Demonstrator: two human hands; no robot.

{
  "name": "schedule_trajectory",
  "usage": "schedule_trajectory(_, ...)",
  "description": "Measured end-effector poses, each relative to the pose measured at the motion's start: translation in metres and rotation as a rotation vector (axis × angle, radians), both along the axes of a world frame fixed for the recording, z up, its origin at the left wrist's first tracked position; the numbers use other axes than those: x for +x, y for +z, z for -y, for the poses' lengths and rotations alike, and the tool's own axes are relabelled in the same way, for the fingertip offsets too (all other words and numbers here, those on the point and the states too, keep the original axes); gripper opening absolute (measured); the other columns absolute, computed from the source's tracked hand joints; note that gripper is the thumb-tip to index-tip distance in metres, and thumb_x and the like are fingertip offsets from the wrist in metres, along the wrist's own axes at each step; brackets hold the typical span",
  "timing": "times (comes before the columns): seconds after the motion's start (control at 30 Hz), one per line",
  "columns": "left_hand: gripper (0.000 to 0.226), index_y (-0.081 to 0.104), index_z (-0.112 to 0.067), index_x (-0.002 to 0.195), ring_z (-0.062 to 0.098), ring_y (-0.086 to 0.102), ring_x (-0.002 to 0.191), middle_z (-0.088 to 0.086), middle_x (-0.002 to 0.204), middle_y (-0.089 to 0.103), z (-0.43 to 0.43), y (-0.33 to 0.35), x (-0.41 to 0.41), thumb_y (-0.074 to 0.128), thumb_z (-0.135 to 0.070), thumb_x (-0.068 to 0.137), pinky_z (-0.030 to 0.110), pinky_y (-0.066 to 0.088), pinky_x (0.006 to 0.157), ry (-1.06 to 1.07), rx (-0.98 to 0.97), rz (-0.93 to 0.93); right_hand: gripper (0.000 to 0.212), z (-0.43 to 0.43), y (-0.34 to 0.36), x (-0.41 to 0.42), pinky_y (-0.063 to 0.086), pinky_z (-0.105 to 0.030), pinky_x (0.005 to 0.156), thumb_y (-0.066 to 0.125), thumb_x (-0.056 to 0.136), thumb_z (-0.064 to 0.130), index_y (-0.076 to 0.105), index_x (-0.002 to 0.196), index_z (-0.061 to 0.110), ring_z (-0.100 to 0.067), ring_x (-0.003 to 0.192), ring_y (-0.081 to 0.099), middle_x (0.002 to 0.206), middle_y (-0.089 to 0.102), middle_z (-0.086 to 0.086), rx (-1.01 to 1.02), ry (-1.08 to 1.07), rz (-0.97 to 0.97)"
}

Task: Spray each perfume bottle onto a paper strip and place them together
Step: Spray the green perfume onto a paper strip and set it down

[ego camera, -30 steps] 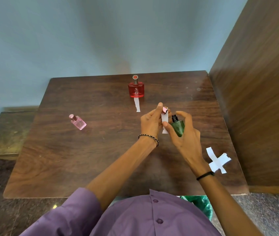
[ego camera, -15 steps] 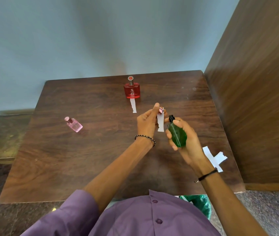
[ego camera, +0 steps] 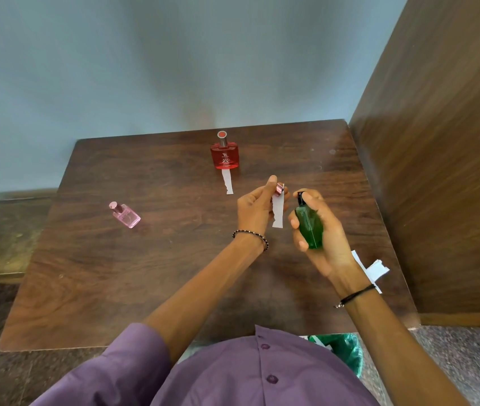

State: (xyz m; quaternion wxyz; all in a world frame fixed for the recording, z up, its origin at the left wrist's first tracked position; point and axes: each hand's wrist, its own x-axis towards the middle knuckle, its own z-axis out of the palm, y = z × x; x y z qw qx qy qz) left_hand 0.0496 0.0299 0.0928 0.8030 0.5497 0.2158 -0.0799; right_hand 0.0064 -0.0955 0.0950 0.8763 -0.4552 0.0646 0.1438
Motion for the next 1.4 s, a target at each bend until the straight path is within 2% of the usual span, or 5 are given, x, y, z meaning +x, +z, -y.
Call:
schedule_trajectory(0.53, 0.033, 0.077, 0.0, 0.094, 0.001, 0.061, 0.047, -0.003, 0.062, 0.072, 0.004, 0.003, 0.005, 0.068, -0.031, 0.093, 0.013, 0.043, 0.042, -0.003, 0.032, -0.013, 0.031, 0.001, -0.003, 0.006, 0.039, -0.025, 0.044, 0.057, 0.102, 0.037, 0.064, 0.125, 0.018, -0.014, 0.045, 0.045, 0.081, 0.062, -0.009, -0.021, 0.012, -0.037)
schedule_trajectory(0.67, 0.03, 0.076, 0.002, 0.089, 0.02, 0.067, 0.075, 0.019, 0.09, 0.074, 0.004, 0.005, 0.007, 0.07, -0.027, 0.092, 0.034, 0.058, 0.075, 0.052, -0.02, 0.005, 0.033, -0.001, -0.005, 0.006, 0.043, -0.028, 0.047, 0.056, 0.103, 0.031, 0.06, 0.131, 0.015, -0.018, 0.053, 0.051, 0.088, 0.064, -0.017, 0.056, 0.05, -0.071)
schedule_trajectory(0.93, 0.031, 0.078, -0.003, 0.084, 0.027, 0.063, 0.078, 0.015, 0.082, 0.072, -0.003, 0.002, 0.008, 0.071, -0.033, 0.091, 0.05, 0.054, 0.089, 0.076, 0.067, -0.019, 0.022, -0.014, -0.004, 0.008, 0.041, -0.025, 0.041, 0.056, 0.097, 0.025, 0.069, 0.112, 0.034, -0.019, 0.045, 0.053, 0.071, 0.071, -0.008, -0.633, -0.087, 0.187)
schedule_trajectory(1.07, 0.033, 0.077, 0.001, 0.088, 0.011, 0.059, 0.056, -0.003, 0.055, 0.065, -0.002, 0.002, 0.006, 0.07, -0.031, 0.092, 0.031, 0.055, 0.067, 0.082, 0.068, -0.023, 0.025, -0.02, -0.005, 0.012, 0.055, -0.033, 0.071, 0.055, 0.091, 0.038, 0.064, 0.114, 0.044, -0.001, 0.062, 0.063, 0.073, 0.069, 0.023, -1.077, -0.072, 0.343)
schedule_trajectory(1.4, 0.031, 0.069, -0.006, 0.07, 0.002, 0.051, 0.039, -0.01, 0.041, 0.054, -0.006, 0.003, 0.006, 0.068, -0.025, 0.094, 0.019, 0.05, 0.051, 0.076, 0.011, -0.021, 0.027, -0.022, -0.011, 0.019, 0.048, -0.007, 0.069, 0.068, 0.083, 0.045, 0.061, 0.108, 0.038, 0.007, 0.075, 0.066, 0.083, 0.068, 0.028, -1.173, -0.131, 0.535)
